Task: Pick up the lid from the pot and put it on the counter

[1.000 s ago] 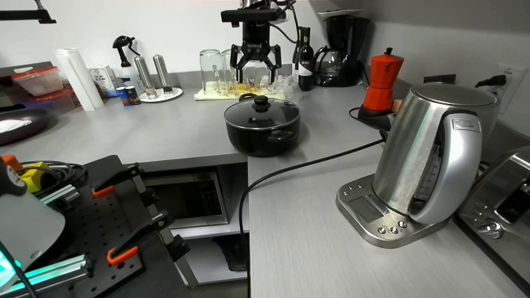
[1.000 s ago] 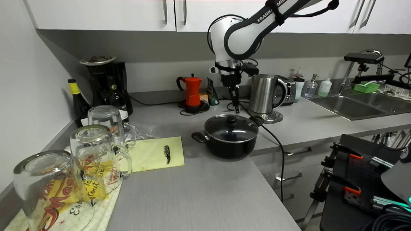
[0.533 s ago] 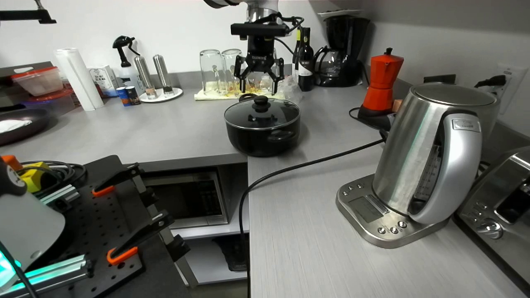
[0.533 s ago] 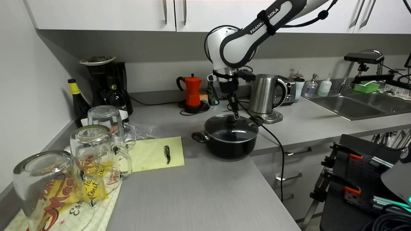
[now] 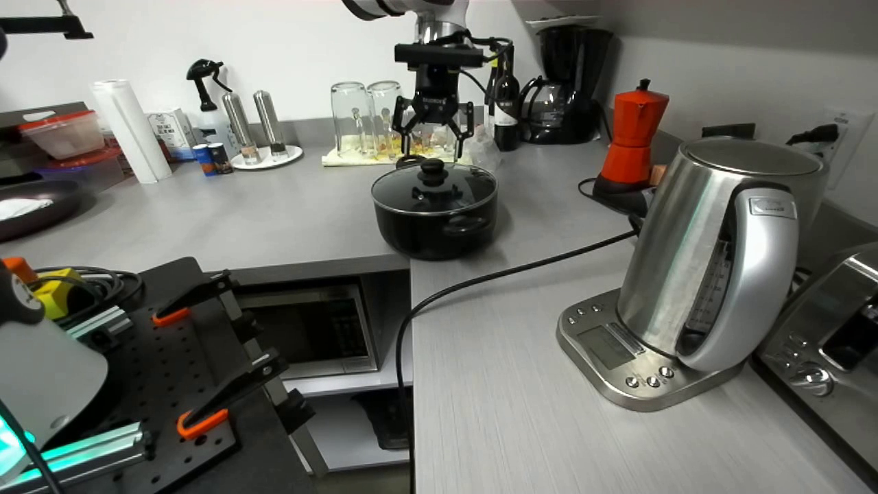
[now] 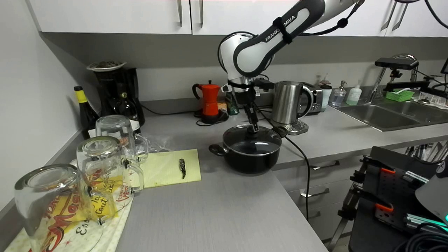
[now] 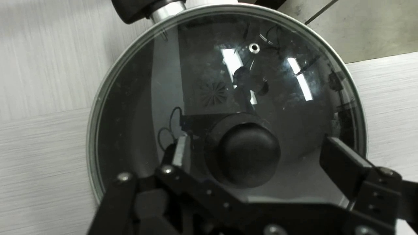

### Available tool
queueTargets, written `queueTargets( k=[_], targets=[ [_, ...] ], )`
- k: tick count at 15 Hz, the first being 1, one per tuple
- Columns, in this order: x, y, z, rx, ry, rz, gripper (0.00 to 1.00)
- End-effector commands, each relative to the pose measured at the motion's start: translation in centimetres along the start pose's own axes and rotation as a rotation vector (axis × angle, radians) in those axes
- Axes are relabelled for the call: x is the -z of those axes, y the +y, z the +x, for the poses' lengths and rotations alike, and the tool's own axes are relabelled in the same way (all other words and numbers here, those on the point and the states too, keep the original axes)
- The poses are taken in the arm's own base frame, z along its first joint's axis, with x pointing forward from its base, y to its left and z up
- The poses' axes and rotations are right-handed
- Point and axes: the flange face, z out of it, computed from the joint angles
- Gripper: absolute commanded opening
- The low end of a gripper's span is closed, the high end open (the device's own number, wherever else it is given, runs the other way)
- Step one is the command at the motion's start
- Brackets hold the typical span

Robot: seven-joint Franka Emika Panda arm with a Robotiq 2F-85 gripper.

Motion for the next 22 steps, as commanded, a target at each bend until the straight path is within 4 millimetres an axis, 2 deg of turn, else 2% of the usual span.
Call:
queueTargets(
  k=[1,10,11,12,13,18,20,22],
  targets=[
    [0.1,0.2,0.9,0.051,-0.027,0.003,1.0],
    [-1.2,0.3,1.3,0.074,-0.057,0.028,0.98],
    [-1.3,0.3,1.3,0.077,-0.058,0.03,0.73],
    [-1.4,0.3,1.4,0.078,-0.059,0.03,0.73],
    [-1.4,0.3,1.4,0.08,-0.06,0.029,0.69],
    [-0.8,0.7,1.3,0.091,-0.059,0.017,0.29],
    [-0.5,0.8,1.2,0.091,-0.059,0.017,0.25],
    [-0.2,0.9,1.0,0.086,-0.055,0.015,0.25]
  ],
)
